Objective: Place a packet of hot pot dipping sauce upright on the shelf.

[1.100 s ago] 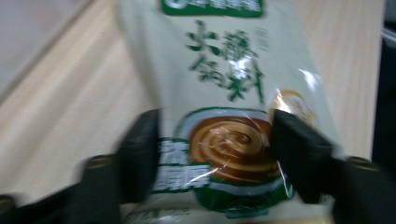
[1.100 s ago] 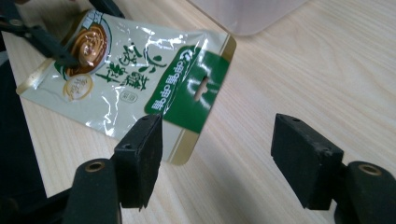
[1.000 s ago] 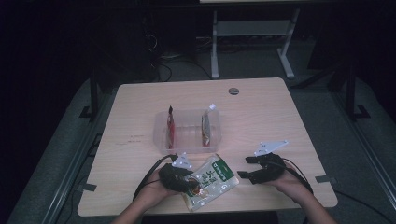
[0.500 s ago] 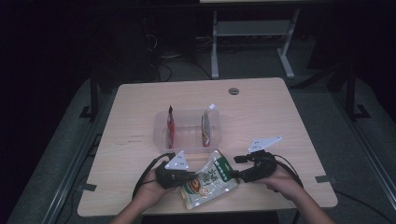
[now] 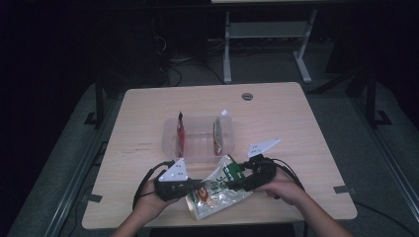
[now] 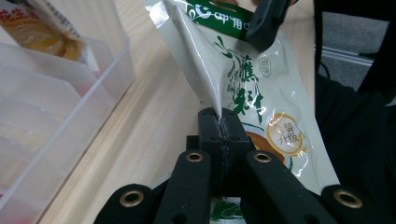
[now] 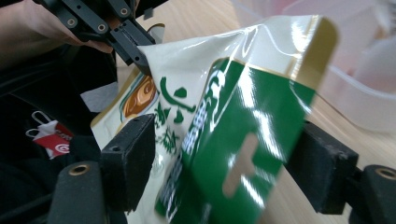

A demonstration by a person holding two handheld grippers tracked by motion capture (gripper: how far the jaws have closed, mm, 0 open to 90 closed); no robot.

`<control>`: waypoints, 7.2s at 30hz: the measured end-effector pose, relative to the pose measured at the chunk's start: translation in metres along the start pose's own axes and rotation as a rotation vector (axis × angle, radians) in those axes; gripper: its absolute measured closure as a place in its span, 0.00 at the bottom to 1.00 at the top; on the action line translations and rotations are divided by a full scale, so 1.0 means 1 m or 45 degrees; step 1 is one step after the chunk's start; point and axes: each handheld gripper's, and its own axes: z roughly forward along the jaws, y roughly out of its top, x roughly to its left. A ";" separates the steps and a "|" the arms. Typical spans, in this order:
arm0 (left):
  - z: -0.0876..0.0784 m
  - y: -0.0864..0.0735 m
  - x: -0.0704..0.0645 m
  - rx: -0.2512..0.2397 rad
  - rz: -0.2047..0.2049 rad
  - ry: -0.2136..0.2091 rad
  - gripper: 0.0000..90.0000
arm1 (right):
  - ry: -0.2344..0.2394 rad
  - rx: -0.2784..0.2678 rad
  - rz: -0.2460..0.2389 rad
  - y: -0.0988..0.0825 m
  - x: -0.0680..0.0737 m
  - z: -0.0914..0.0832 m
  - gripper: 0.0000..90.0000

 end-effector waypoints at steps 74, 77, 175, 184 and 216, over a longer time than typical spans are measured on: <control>-0.023 -0.010 0.009 -0.052 -0.167 0.103 0.21 | 0.270 -0.281 -0.100 0.025 0.030 -0.019 1.00; -0.024 -0.013 0.007 -0.038 -0.165 0.089 0.20 | 0.275 -0.311 -0.111 0.031 0.030 -0.022 1.00; -0.013 -0.027 0.012 0.084 -0.180 0.014 0.19 | -0.055 -0.195 -0.281 0.078 0.003 -0.007 1.00; -0.014 -0.030 0.014 0.083 -0.191 0.018 0.19 | -0.074 -0.226 -0.267 0.097 -0.012 0.018 1.00; -0.013 -0.031 0.017 0.111 -0.182 0.005 0.19 | -0.212 -0.021 -0.204 0.038 0.006 -0.013 0.56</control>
